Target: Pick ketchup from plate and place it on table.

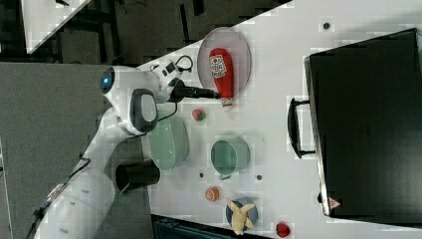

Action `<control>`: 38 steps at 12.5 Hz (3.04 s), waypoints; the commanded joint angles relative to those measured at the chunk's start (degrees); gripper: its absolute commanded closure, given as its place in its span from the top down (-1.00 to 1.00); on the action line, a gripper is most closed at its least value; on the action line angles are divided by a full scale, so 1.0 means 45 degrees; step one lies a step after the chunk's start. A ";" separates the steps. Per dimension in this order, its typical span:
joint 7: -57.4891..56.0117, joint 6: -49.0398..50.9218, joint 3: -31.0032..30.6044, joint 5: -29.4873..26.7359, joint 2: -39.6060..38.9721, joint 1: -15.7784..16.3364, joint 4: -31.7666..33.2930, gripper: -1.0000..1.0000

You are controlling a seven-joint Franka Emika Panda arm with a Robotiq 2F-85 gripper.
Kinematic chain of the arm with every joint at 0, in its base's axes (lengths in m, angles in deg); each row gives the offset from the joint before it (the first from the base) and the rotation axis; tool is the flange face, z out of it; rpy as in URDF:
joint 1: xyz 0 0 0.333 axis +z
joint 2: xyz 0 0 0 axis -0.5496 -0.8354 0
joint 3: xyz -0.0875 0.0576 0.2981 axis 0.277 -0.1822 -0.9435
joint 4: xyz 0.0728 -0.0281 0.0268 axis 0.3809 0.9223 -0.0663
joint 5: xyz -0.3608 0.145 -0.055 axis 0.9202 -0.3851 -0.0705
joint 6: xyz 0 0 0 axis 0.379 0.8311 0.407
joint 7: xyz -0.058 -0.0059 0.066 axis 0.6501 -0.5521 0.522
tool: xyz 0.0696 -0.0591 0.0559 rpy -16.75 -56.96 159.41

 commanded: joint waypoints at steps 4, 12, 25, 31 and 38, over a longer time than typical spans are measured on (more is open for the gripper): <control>-0.1167 -0.2273 -0.0137 0.1346 -0.1887 0.0212 -0.1227 1.00; -0.1166 -0.3809 -0.0097 0.2067 -0.3206 0.0292 -0.1788 0.91; -0.0700 -0.0406 -0.0099 0.1298 -0.0853 -0.0057 -0.3364 0.21; -0.0698 0.1689 0.0033 -0.0287 0.2071 -0.1224 -0.1446 0.21; -0.0582 0.0426 0.0553 -0.0252 0.5247 -0.1577 0.3938 0.21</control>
